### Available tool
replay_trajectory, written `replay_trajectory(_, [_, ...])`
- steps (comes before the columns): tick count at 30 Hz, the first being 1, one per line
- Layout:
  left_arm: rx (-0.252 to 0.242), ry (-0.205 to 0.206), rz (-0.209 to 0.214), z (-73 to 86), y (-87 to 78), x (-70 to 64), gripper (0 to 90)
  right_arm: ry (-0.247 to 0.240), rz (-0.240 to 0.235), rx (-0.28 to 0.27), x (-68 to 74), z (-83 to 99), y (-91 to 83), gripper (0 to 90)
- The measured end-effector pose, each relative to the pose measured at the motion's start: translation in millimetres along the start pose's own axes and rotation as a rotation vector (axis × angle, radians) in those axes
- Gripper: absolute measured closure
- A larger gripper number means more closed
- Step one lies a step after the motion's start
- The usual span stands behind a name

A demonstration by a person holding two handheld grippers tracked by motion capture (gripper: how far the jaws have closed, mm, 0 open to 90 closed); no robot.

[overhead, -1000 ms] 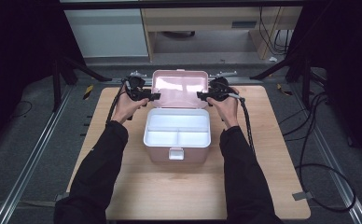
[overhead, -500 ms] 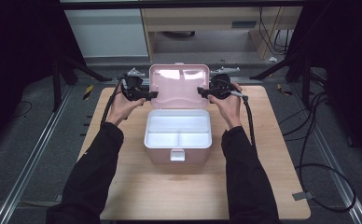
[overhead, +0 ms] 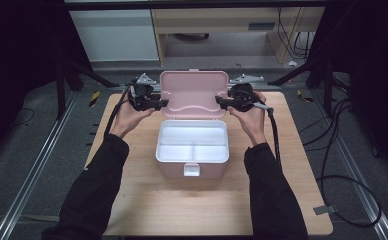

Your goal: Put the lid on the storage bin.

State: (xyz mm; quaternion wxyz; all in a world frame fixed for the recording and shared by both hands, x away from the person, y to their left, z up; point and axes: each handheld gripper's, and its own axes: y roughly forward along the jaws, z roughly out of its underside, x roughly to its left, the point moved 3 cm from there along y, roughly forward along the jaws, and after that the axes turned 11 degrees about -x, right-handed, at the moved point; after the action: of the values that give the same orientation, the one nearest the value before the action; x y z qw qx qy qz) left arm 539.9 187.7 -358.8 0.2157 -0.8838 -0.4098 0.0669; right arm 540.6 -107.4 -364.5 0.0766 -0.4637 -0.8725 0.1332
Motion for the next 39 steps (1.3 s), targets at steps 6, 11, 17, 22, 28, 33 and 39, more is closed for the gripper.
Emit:
replay_trajectory(6, [-0.073, -0.049, 0.001, -8.1, -6.1, 4.4, 60.8, -0.007, 0.004, -0.025, -0.3, -11.5, -6.6, 48.8])
replay_trajectory(11, [-0.043, 0.001, 0.002, -6.4, -13.1, -1.0, 60.9, -0.019, 0.000, -0.033, 3.9, -13.2, -11.3, 49.4])
replay_trajectory(17, [-0.060, 0.010, 0.020, -1.5, -26.2, -5.6, 62.8, -0.047, -0.009, -0.029, 11.5, -11.8, -21.3, 50.6])
replay_trajectory(22, [-0.060, 0.037, 0.023, 1.5, -32.4, -10.9, 63.8, -0.055, -0.016, -0.031, 15.4, -11.4, -29.7, 52.8])
replay_trajectory(28, [-0.057, 0.041, 0.030, 8.2, -35.7, -15.4, 64.4, -0.080, -0.014, -0.021, 19.9, -9.3, -36.8, 54.2])
replay_trajectory(33, [-0.058, 0.047, 0.034, 11.7, -40.4, -20.2, 64.3, -0.091, -0.018, -0.001, 23.0, -1.8, -40.3, 54.5])
replay_trajectory(39, [-0.061, 0.054, 0.045, 15.9, -50.4, -27.7, 65.6, -0.089, -0.033, -0.007, 28.5, 3.2, -52.4, 57.4])
